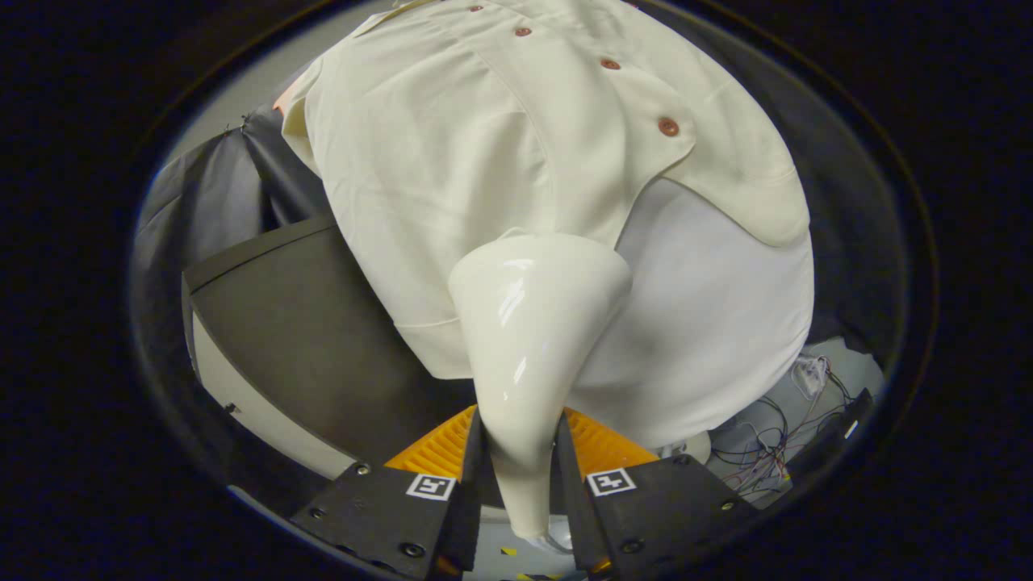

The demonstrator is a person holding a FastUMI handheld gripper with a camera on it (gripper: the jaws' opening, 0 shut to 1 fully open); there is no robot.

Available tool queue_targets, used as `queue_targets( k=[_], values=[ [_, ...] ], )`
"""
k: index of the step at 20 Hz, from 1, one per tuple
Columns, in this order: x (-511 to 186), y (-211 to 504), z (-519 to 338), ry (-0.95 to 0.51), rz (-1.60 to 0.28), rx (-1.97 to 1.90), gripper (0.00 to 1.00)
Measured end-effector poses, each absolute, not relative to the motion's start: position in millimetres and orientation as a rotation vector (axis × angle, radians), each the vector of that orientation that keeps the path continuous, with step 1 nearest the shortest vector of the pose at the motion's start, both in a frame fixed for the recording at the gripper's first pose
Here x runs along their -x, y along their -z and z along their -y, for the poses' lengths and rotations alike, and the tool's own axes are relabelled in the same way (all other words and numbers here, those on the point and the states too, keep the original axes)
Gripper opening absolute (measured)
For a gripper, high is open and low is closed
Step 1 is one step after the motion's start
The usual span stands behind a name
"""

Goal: Iron the clothes twice with a garment steamer, once on the left side and once on the right side.

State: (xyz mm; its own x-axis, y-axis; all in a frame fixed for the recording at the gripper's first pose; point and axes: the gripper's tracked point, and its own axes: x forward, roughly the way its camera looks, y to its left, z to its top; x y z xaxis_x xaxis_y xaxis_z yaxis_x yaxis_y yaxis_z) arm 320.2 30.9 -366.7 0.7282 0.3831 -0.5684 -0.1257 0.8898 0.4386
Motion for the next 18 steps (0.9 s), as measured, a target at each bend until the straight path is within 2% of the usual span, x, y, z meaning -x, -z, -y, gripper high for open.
queue_targets(
  k=[6, 11, 14, 18],
  values=[
    [-328, 323, -33, -0.413, -0.600, -0.311, 0.45],
    [-330, 283, -31, -0.446, -0.512, -0.269, 0.45],
    [-335, 229, -13, -0.444, -0.442, -0.272, 0.45],
    [-377, 160, 22, -0.366, -0.355, -0.252, 0.45]
  ],
)
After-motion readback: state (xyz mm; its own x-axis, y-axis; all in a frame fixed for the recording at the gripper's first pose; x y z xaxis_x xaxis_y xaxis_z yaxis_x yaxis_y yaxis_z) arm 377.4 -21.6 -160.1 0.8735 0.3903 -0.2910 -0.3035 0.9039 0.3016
